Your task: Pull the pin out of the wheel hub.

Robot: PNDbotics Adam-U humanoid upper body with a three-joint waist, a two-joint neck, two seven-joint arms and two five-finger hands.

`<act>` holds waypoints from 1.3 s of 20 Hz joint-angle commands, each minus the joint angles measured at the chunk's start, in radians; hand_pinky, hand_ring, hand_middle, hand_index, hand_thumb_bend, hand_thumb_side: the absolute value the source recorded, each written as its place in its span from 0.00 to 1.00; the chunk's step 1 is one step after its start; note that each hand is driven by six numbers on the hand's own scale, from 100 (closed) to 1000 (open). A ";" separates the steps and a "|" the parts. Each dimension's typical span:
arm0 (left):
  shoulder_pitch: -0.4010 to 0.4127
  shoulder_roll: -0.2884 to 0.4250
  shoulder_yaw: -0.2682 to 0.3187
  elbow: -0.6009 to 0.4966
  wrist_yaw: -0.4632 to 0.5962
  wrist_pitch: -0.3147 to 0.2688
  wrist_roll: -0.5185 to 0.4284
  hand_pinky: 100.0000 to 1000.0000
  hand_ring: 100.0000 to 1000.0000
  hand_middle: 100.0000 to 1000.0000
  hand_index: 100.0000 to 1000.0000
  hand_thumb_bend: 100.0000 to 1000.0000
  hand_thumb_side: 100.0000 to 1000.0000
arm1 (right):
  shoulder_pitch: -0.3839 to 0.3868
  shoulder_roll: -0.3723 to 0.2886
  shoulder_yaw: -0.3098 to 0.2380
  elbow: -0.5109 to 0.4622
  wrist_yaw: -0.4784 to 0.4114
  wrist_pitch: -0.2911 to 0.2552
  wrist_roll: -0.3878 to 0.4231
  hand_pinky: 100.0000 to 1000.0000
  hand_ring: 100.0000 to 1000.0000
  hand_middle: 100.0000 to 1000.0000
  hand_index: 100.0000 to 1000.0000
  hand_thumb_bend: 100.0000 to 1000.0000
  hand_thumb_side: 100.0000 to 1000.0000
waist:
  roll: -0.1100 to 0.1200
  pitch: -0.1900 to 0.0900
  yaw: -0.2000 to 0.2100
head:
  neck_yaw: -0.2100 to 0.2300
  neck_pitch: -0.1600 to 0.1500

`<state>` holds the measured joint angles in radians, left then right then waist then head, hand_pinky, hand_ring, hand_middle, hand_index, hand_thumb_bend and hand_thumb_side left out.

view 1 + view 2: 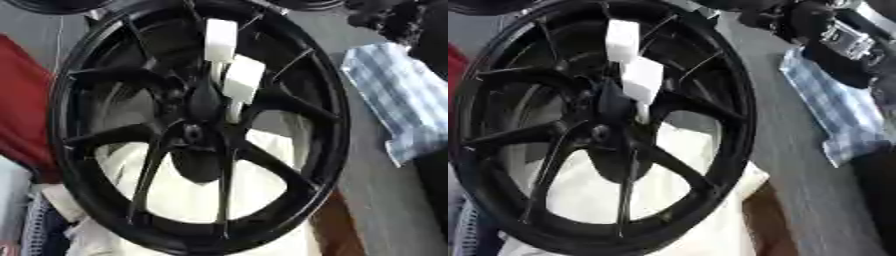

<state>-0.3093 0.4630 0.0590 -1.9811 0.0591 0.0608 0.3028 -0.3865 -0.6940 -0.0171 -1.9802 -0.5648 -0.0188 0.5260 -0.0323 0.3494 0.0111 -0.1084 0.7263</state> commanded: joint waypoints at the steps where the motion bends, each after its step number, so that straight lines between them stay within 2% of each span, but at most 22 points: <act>1: -0.015 0.004 0.000 -0.019 -0.011 0.002 -0.001 0.62 0.51 0.52 0.68 0.00 0.52 | -0.011 -0.011 -0.002 -0.020 -0.004 -0.013 -0.012 1.00 1.00 0.72 0.78 0.00 0.54 | 0.003 -0.026 -0.002 | 0.000 -0.013; 8: -0.022 0.004 -0.005 -0.019 -0.014 0.000 -0.004 0.62 0.51 0.52 0.68 0.00 0.52 | -0.019 -0.017 0.010 -0.020 0.025 -0.027 -0.016 1.00 1.00 0.72 0.78 0.00 0.55 | 0.001 -0.028 -0.003 | -0.006 -0.014; 13: -0.018 0.012 -0.007 -0.019 -0.012 0.004 -0.006 0.62 0.51 0.52 0.68 0.00 0.52 | -0.062 -0.083 0.030 -0.020 0.094 -0.080 0.041 1.00 1.00 0.72 0.79 0.00 0.49 | -0.005 -0.032 -0.005 | -0.009 -0.005; 20: -0.009 0.028 -0.014 -0.019 -0.013 0.011 -0.016 0.62 0.51 0.52 0.68 0.00 0.52 | -0.206 -0.247 0.099 -0.020 0.198 -0.146 0.096 0.99 1.00 0.73 0.81 0.00 0.42 | -0.020 -0.045 -0.002 | -0.025 0.014; 23: -0.010 0.033 -0.019 -0.019 -0.011 0.012 -0.021 0.62 0.51 0.52 0.68 0.00 0.52 | -0.281 -0.311 0.149 -0.020 0.245 -0.145 0.113 0.98 1.00 0.74 0.82 0.00 0.38 | -0.027 -0.050 0.005 | -0.037 0.021; 26: -0.012 0.038 -0.022 -0.019 -0.009 0.013 -0.025 0.62 0.51 0.52 0.68 0.00 0.52 | -0.357 -0.321 0.196 -0.018 0.292 -0.121 0.116 0.98 1.00 0.75 0.82 0.00 0.36 | -0.032 -0.053 0.011 | -0.046 0.022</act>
<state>-0.3141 0.4678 0.0356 -1.9811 0.0519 0.0741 0.2819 -0.7265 -0.9739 0.1716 -1.9852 -0.2941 -0.1474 0.6405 -0.0672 0.3264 0.0229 -0.1481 0.7464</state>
